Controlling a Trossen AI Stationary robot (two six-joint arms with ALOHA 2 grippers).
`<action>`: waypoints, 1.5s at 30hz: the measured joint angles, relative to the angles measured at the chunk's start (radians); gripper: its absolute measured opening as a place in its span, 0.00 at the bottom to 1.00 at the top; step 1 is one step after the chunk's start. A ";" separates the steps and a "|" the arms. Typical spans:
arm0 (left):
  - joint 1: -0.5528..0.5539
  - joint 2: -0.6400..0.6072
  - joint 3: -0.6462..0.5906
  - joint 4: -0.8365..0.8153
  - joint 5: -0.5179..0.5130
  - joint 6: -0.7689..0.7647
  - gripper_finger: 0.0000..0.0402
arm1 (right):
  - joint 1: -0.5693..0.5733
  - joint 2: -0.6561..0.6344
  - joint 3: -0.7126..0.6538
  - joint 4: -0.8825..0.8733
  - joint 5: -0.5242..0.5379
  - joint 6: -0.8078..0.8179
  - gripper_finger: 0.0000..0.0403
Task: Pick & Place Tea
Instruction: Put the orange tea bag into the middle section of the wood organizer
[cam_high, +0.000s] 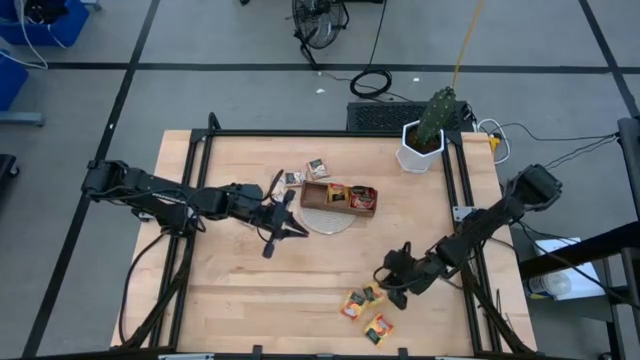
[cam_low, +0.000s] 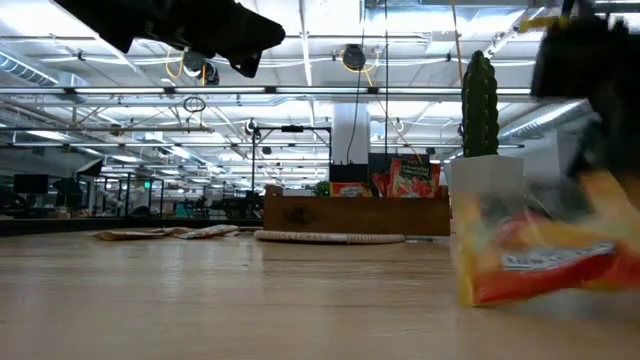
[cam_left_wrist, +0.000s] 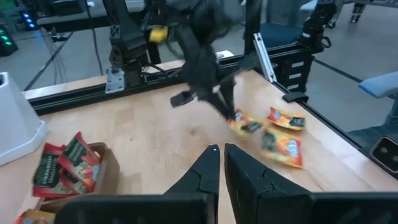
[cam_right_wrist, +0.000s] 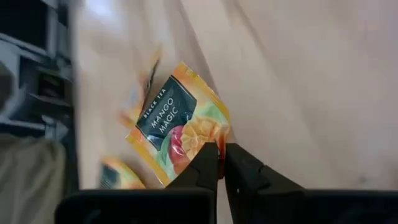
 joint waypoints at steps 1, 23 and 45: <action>0.000 0.000 0.000 0.001 -0.009 0.000 0.08 | 0.000 -0.025 0.005 -0.001 0.039 -0.039 0.01; 0.040 0.077 0.001 0.344 -0.397 -0.100 0.08 | -0.363 0.079 -0.021 0.788 0.717 -1.138 0.00; 0.084 0.268 0.003 0.520 -0.335 -0.208 0.08 | -0.503 0.170 -0.021 1.080 0.518 -1.269 0.00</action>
